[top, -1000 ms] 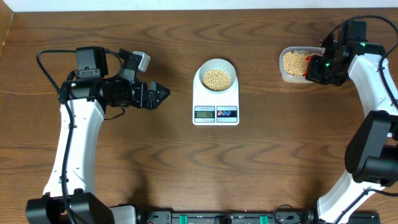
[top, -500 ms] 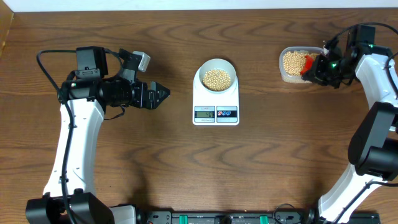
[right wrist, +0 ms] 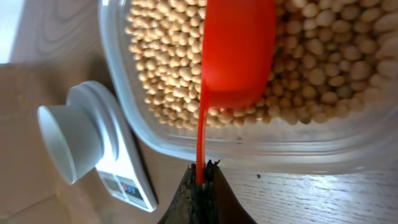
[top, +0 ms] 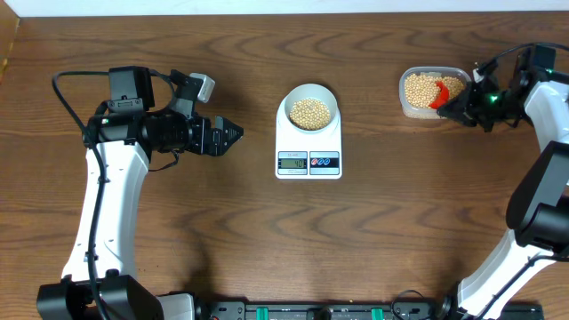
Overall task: Scoop item into bowl and weigh 50g on scale
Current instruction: 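Dip the red scoop into the soybean tub with the right gripper, then lift the filled scoop out of the tub with the right gripper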
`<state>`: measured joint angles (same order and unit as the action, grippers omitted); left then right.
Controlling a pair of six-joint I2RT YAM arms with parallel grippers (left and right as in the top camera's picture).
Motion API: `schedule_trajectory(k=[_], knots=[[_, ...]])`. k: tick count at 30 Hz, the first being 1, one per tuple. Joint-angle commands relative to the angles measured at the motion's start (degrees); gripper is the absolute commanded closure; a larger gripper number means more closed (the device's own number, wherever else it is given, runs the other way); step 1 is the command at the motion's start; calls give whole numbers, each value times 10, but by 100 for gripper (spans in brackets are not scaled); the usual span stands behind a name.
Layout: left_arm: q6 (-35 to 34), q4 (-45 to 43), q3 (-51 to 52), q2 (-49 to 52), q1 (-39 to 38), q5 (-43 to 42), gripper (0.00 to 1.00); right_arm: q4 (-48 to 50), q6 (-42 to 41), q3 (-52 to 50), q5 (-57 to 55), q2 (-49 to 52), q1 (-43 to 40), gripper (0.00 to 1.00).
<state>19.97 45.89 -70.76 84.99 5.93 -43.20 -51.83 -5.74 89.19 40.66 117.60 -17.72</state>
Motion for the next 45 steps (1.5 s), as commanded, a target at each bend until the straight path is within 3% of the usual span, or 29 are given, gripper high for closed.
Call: schedule_trajectory(k=[1,9,23,45], knots=[[10,-1,-7,-11,3,-7,10,-2,45,0,92,3,-12,99],[10,-1,-7,-11,3,-7,10,-2,77,0,147,3,-38,99],[10,-1,-7,-11,3,-7,10,-25,77,0,138,3,-96,99],[10,-1,-7,-11,3,-7,10,-30,82,0,201,3,-100,99]])
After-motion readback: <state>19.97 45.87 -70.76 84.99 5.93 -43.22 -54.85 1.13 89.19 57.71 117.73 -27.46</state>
